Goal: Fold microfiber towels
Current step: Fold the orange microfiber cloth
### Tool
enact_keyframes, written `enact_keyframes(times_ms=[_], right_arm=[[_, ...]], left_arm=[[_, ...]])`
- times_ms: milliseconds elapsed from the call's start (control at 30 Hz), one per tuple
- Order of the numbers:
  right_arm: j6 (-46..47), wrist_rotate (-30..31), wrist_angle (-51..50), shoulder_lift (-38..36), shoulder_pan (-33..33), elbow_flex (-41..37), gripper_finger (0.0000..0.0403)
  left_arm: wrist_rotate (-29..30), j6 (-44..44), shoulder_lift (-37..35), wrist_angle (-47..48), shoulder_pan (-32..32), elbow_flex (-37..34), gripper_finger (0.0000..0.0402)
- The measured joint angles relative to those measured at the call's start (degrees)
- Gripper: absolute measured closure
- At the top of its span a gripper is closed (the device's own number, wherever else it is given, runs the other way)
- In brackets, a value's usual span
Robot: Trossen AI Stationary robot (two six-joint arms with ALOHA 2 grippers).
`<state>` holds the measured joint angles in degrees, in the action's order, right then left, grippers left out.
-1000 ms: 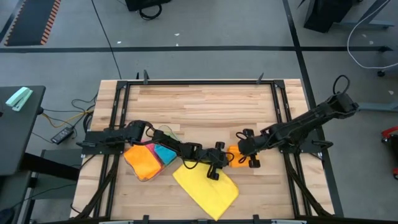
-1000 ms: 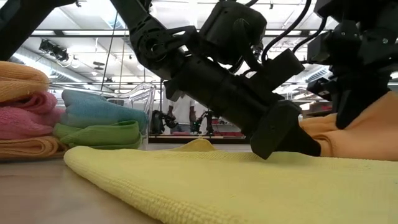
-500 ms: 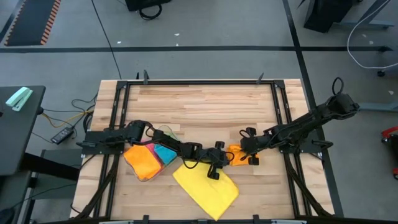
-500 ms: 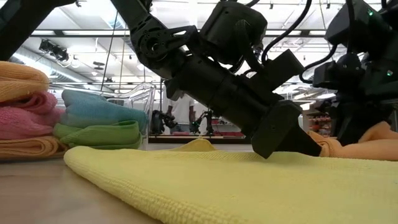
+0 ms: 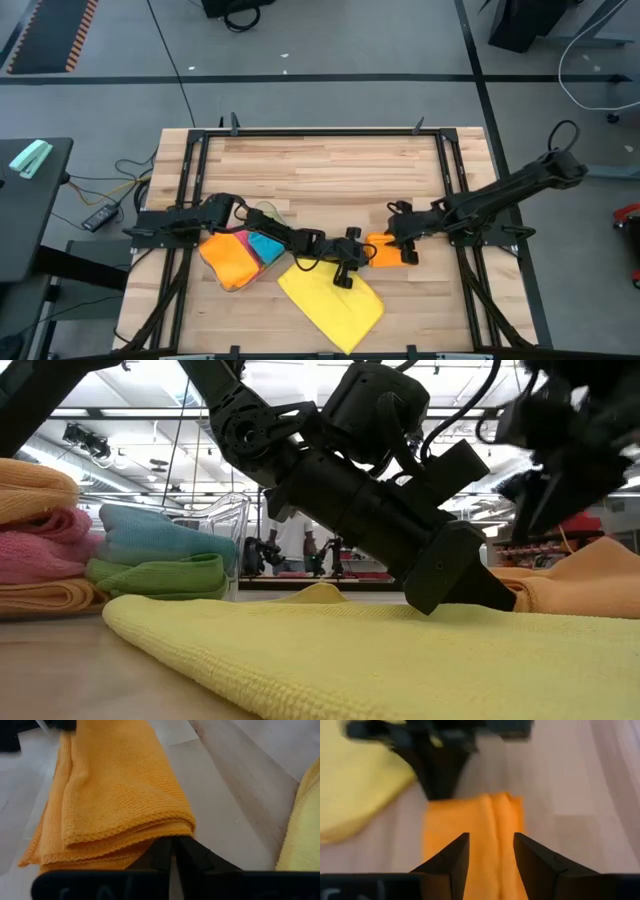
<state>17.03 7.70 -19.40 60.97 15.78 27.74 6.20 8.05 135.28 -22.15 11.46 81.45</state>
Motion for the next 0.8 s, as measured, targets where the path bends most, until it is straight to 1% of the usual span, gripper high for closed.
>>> enact_keyframes(times_ms=[133, 233, 333, 433, 533, 600, 633, 700, 800], right_arm=[[1.6, -0.9, 2.8, -3.7, 2.7, 0.0, 0.0247], [3.5, -0.3, 5.9, -3.7, 5.4, -0.6, 0.0251], [6.7, 2.9, 12.8, -1.5, 7.5, -3.8, 0.0255], [9.8, 8.6, 21.9, 0.8, 9.2, -8.7, 0.0255], [9.9, 13.0, 34.0, 2.5, 11.1, -14.6, 0.0248], [9.8, 14.6, 42.9, 3.5, 12.1, -18.2, 0.0239], [9.8, 15.1, 45.7, 4.2, 12.3, -19.6, 0.0233], [10.7, 15.7, 47.6, 5.8, 12.5, -21.6, 0.0221], [13.0, 17.6, 47.0, 8.1, 12.3, -23.0, 0.0208]], left_arm=[[0.0, -0.2, 0.0, 0.0, 0.0, 0.0, 0.0368], [0.0, -0.3, 0.0, 0.0, 0.0, 0.0, 0.0378], [0.0, -0.3, 0.0, -0.1, 0.0, 0.0, 0.0386], [0.0, -0.3, 0.0, 0.0, 0.0, 0.0, 0.0390], [0.0, -0.3, 0.0, 0.0, 0.0, 0.0, 0.0390], [0.0, -0.4, 0.0, 0.0, 0.0, 0.0, 0.0387], [0.0, -0.3, 0.0, 0.0, 0.0, 0.0, 0.0384], [0.0, -0.3, 0.0, -0.1, 0.0, 0.0, 0.0379], [0.0, -0.3, 0.0, -0.2, 0.0, -0.1, 0.0374]])
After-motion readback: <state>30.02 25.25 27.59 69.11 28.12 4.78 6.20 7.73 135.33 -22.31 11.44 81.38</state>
